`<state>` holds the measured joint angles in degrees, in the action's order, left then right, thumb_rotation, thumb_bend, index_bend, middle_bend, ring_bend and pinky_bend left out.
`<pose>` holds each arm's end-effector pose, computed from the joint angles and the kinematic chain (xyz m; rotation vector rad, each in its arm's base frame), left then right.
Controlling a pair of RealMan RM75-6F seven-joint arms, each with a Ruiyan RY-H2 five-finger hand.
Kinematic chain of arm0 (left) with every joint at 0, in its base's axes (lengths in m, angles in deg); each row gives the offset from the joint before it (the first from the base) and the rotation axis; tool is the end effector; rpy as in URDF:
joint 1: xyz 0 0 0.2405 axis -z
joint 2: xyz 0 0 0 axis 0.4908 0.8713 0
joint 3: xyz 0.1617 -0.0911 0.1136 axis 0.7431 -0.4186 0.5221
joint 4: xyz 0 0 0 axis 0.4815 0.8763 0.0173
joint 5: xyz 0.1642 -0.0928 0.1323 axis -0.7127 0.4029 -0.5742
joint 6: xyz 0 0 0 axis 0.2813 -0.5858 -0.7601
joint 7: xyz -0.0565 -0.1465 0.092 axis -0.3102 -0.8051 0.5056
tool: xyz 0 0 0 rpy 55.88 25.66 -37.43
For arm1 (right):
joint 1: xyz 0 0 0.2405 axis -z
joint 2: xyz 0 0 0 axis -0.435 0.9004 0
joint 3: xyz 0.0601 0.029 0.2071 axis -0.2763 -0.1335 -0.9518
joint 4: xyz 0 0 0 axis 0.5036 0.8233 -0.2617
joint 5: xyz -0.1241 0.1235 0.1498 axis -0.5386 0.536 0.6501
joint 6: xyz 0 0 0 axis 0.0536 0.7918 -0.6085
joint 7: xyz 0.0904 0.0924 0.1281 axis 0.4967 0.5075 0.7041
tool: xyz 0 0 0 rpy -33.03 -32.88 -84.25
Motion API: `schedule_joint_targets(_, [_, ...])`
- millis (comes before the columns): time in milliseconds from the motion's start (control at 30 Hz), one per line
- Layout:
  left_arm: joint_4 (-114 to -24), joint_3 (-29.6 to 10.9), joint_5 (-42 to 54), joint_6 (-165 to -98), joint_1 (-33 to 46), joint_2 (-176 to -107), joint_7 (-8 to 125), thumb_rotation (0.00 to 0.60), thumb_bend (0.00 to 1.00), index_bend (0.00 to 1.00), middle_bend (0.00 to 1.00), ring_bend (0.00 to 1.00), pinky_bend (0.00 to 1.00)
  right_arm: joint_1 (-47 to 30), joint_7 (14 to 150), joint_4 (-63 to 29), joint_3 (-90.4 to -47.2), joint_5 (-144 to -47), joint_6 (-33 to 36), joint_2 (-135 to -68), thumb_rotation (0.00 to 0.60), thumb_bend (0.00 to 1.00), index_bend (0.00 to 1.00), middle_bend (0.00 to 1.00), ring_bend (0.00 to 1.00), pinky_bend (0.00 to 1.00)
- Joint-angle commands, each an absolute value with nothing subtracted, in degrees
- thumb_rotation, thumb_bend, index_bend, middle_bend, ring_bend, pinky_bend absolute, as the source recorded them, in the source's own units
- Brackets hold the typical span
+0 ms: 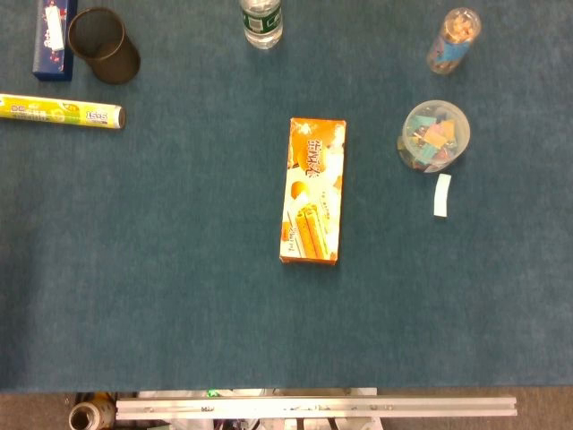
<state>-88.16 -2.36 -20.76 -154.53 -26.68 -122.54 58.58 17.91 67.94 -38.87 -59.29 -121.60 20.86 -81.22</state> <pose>-0.2889 0.2005 0.1255 -1.3846 -0.8884 -0.8926 -0.2582 -0.2216 0.1064 1.5486 -0.7538 0.7997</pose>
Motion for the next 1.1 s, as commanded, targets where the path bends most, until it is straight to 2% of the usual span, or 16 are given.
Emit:
schedule_joint_targets(33, [-88.1, -2.3, -20.8, -154.3, -26.5, -122.5, 58.7, 0.600, 0.27, 0.04, 0.10, 0.09, 0.04, 17.8, 67.8, -39.2, -59.2, -121.9, 20.6, -81.1, 0.600, 0.16, 0.28, 0.46, 0.48, 0.58])
schedule_joint_targets(300, [-88.0, -2.2, -21.2, -154.6, -26.7, -122.6, 58.5, 0.600, 0.26, 0.03, 0.10, 0.09, 0.04, 16.0, 66.7, -39.8, -58.6, -124.1, 17.5, -81.7, 0.600, 0.16, 0.29, 0.47, 0.48, 0.61])
schedule_joint_targets(367, [-87.9, -2.1, -21.2, -154.4, -26.6, -122.6, 58.4, 0.600, 0.26, 0.04, 0.10, 0.09, 0.04, 15.1, 65.8, -40.2, -58.6, -123.4, 15.2, -82.2, 0.600, 0.16, 0.30, 0.48, 0.50, 0.68])
schedule_joint_targets(467, [-87.8, -2.1, -21.4, -154.7, -26.7, -122.7, 58.1, 0.600, 0.26, 0.04, 0.10, 0.09, 0.04, 13.5, 63.7, -39.7, -58.7, -123.2, 12.5, -83.8, 0.600, 0.16, 0.33, 0.54, 0.57, 0.82])
schedule_joint_targets(533, [-87.7, -2.0, -21.5, -154.9, -26.8, -122.7, 57.9, 0.600, 0.26, 0.04, 0.10, 0.09, 0.04, 12.5, 62.7, -39.0, -58.9, -123.3, 11.1, -85.2, 0.600, 0.16, 0.35, 0.61, 0.65, 0.92])
schedule_joint_targets(633, [-87.5, -2.0, -21.6, -155.0, -26.9, -122.7, 57.7, 0.600, 0.26, 0.04, 0.10, 0.09, 0.04, 10.6, 61.4, -37.7, -59.1, -123.1, 8.2, -87.5, 0.600, 0.16, 0.38, 0.71, 0.76, 1.00])
schedule_joint_targets(833, [-87.0, -1.8, -22.0, -155.2, -27.0, -122.9, 57.1, 0.600, 0.26, 0.04, 0.10, 0.09, 0.04, 7.5, 59.6, -33.9, -59.7, -122.6, 4.3, -93.3, 0.600, 0.17, 0.44, 0.87, 0.96, 1.00])
schedule_joint_targets(1100, [-86.3, -1.8, -21.8, -155.1, -27.1, -123.1, 56.4, 0.600, 0.26, 0.04, 0.10, 0.09, 0.04, 4.7, 57.5, -29.3, -60.4, -120.4, 0.4, -99.1, 0.600, 0.18, 0.45, 0.89, 1.00, 1.00])
